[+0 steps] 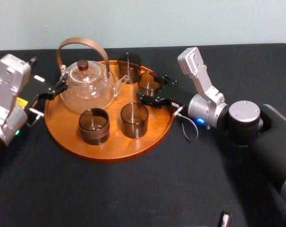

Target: Pick up the glass from the table and place it on the tray.

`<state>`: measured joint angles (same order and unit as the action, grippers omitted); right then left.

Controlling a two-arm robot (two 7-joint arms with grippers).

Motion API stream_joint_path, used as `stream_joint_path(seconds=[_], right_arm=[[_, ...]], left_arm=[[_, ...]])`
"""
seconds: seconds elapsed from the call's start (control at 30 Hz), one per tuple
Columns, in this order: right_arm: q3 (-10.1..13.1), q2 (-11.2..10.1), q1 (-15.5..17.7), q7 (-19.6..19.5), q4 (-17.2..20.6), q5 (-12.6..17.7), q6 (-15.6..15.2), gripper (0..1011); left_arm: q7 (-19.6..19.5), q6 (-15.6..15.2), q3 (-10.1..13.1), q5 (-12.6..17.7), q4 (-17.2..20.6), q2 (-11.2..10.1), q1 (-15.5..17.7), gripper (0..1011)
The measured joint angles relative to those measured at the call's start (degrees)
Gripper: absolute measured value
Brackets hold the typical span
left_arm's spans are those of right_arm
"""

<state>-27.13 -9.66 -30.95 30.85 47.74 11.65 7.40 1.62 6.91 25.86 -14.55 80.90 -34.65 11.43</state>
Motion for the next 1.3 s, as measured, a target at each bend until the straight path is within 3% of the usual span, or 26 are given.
stream_joint_path(seconds=[0.2, 0.5, 0.73, 1.07, 1.3], right_arm=[[0.04, -0.02, 0.01, 0.0, 0.04, 0.04, -0.01, 1003], [0.63, -0.37, 0.8, 0.59, 1.18, 1.08, -1.19, 1002], [0.81, -1.39, 2.72, 0.31, 4.6, 1.83, -3.98, 1002], [0.65, -2.88, 5.22, -0.04, 8.37, 2.49, -5.55, 1003], [0.74, -4.9, 8.47, -0.91, 13.53, 3.08, -6.52, 1003]], left_arm=[[0.0, 0.0, 0.0, 0.0, 0.0, 0.0, 0.0, 1001], [0.0, 0.0, 0.0, 0.0, 0.0, 0.0, 0.0, 1001], [0.0, 0.0, 0.0, 0.0, 0.0, 0.0, 0.0, 1001], [0.0, 0.0, 0.0, 0.0, 0.0, 0.0, 0.0, 1001], [0.0, 0.0, 0.0, 0.0, 0.0, 0.0, 0.0, 1001]])
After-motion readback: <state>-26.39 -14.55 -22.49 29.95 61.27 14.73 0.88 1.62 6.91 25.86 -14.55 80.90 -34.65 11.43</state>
